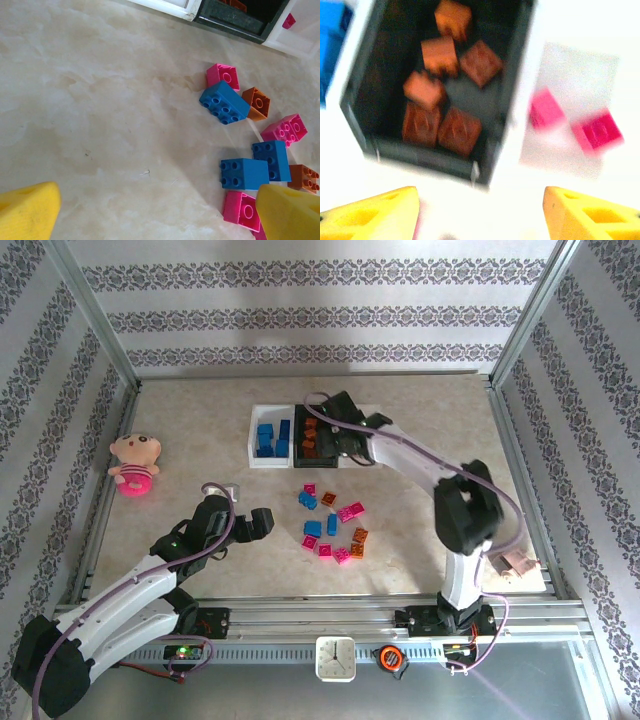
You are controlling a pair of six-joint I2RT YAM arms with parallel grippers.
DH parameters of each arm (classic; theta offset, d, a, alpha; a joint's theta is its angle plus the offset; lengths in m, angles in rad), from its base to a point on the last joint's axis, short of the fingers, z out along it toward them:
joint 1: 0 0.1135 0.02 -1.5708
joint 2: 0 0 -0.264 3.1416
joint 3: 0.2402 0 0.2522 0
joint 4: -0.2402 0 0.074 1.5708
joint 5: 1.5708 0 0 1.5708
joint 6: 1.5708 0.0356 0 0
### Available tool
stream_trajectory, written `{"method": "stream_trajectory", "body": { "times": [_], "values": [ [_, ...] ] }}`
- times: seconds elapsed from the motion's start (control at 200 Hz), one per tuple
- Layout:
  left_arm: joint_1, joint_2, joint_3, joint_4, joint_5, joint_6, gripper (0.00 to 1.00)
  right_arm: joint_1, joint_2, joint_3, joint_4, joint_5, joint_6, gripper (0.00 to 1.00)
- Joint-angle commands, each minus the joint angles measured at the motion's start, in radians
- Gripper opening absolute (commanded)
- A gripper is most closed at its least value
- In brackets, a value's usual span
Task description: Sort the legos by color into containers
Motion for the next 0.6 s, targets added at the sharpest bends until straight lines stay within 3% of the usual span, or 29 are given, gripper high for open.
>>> {"method": "stream_trajectory", "body": {
  "times": [0.0, 0.205, 0.595],
  "values": [
    [-0.004, -0.003, -0.011, 0.014, 0.022, -0.008, 1.0, 0.035, -0.176, -0.223, 0.011, -0.02, 0.062, 0.66],
    [-0.003, 0.046, -0.019, 0.049, 0.026, -0.019, 1.0, 0.1, -0.376, -0.564, 0.022, -0.054, 0.163, 0.67],
    [-0.004, 0.066, -0.037, 0.069, 0.028, -0.031, 1.0, 0.127, -0.319, -0.668, 0.139, -0.126, 0.328, 0.61]
  ]
}}
